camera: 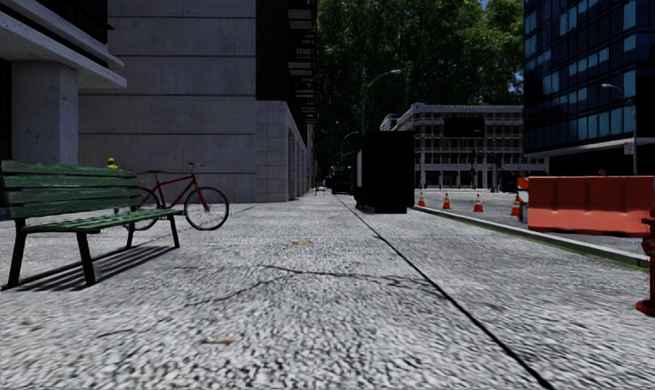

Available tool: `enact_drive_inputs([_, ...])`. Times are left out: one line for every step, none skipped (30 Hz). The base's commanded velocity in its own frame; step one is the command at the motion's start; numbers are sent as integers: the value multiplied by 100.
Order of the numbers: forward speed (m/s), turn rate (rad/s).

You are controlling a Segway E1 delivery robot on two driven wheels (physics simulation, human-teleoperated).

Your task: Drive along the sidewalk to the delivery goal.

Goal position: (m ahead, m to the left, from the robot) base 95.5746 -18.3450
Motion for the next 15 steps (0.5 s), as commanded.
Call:
enact_drive_inputs([200,0])
enact_drive_inputs([200,0])
enact_drive_inputs([200,0])
enact_drive_inputs([200,0])
enact_drive_inputs([200,0])
enact_drive_inputs([200,0])
enact_drive_inputs([200,0])
enact_drive_inputs([200,0])
enact_drive_inputs([200,0])
enact_drive_inputs([200,0])
enact_drive_inputs([200,0])
enact_drive_inputs([200,0])
enact_drive_inputs([200,0])
enact_drive_inputs([200,0])
enact_drive_inputs([200,0])
